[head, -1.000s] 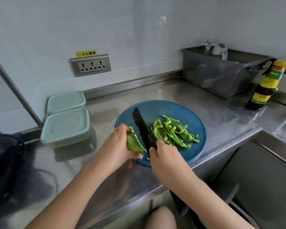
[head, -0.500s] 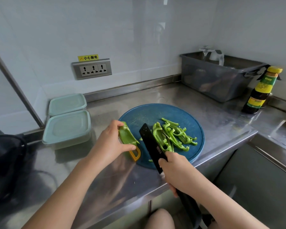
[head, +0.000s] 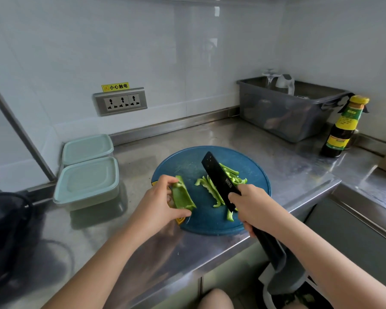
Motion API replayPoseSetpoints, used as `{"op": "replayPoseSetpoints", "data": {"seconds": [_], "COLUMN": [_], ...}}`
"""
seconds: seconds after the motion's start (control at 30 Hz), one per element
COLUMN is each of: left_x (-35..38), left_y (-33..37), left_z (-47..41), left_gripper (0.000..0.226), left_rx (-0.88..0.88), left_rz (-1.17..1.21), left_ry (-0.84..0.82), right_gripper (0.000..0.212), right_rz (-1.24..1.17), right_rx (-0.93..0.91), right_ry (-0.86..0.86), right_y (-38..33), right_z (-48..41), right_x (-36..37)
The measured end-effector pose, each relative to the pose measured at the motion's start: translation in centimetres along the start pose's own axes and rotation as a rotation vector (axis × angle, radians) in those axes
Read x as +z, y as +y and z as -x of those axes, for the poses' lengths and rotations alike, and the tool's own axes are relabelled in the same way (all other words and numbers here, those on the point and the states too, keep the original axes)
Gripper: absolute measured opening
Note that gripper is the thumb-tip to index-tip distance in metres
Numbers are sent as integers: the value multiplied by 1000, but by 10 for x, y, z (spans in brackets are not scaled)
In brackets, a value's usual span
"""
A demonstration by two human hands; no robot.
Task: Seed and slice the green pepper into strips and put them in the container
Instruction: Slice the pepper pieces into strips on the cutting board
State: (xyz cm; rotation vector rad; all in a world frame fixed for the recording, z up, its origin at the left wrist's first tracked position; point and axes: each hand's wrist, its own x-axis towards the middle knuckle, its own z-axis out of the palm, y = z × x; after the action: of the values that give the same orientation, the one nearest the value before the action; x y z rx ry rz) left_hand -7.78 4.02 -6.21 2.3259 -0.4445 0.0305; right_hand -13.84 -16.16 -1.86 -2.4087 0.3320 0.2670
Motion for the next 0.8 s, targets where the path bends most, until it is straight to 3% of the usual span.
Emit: {"op": "replayPoseSetpoints", "data": {"seconds": [0.13, 0.8], "left_x": [14, 19], "left_y": [3, 1], "left_z": [2, 3], "left_gripper": [76, 76], "left_rx": [19, 19], "left_rz": [-23, -37], "left_ry": [25, 66], "right_gripper": [26, 27], "right_rz": [-131, 40], "right_rx": [-35, -234], "right_ry": [42, 179], "right_y": [-10, -2], "right_z": [14, 17], "right_x": [10, 58]}}
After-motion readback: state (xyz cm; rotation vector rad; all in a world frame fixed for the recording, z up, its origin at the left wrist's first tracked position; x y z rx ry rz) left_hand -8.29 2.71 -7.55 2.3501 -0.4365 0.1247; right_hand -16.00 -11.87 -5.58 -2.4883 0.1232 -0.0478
